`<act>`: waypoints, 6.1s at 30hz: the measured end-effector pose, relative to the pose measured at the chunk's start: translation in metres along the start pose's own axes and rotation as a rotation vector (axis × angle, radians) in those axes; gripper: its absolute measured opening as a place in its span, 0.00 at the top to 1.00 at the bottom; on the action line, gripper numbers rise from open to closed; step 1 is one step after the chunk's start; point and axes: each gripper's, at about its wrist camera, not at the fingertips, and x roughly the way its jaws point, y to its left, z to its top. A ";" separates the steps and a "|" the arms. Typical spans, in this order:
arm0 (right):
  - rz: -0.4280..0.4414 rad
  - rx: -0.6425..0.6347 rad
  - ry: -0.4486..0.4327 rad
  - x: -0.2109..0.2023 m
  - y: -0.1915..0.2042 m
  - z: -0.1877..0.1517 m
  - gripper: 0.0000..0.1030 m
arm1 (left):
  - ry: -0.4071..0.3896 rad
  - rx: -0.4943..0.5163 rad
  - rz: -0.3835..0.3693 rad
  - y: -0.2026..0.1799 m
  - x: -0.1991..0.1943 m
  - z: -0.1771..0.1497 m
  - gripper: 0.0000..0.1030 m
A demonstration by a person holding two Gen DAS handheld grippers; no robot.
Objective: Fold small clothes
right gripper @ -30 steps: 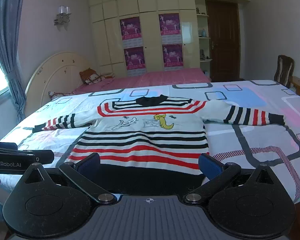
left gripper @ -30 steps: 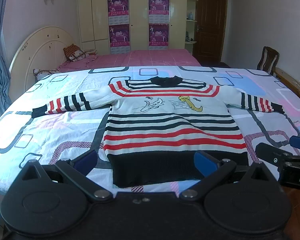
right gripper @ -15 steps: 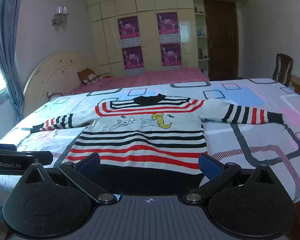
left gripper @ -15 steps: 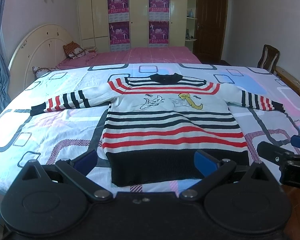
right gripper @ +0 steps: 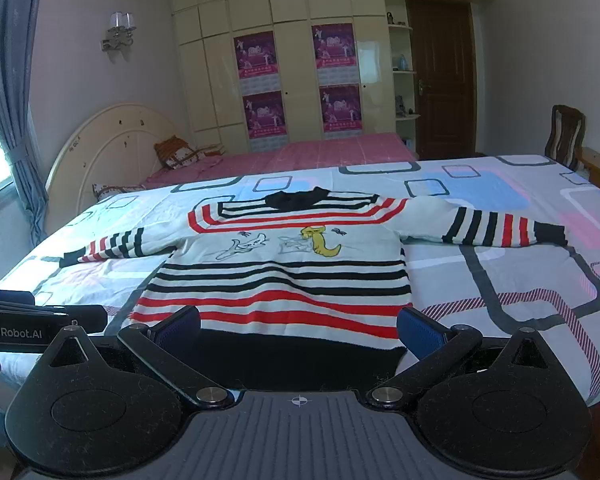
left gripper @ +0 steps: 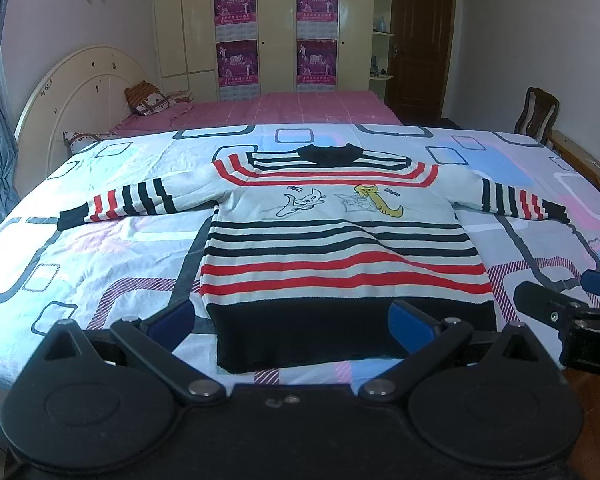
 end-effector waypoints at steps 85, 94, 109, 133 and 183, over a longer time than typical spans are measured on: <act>-0.195 0.071 0.002 0.162 -0.046 0.077 0.00 | 0.069 0.039 -0.090 0.029 0.193 0.112 0.00; -0.250 0.105 0.064 0.205 -0.129 0.086 0.00 | 0.021 0.040 -0.040 0.004 0.230 0.122 0.00; -0.377 0.256 0.093 0.253 -0.309 0.084 0.03 | 0.079 0.000 0.005 -0.078 0.319 0.148 0.00; -0.450 0.486 0.026 0.271 -0.419 0.080 0.92 | 0.171 0.001 -0.001 -0.091 0.351 0.151 0.36; -0.194 0.076 0.176 0.311 -0.170 0.068 0.50 | 0.197 -0.130 -0.336 -0.046 0.406 0.146 0.92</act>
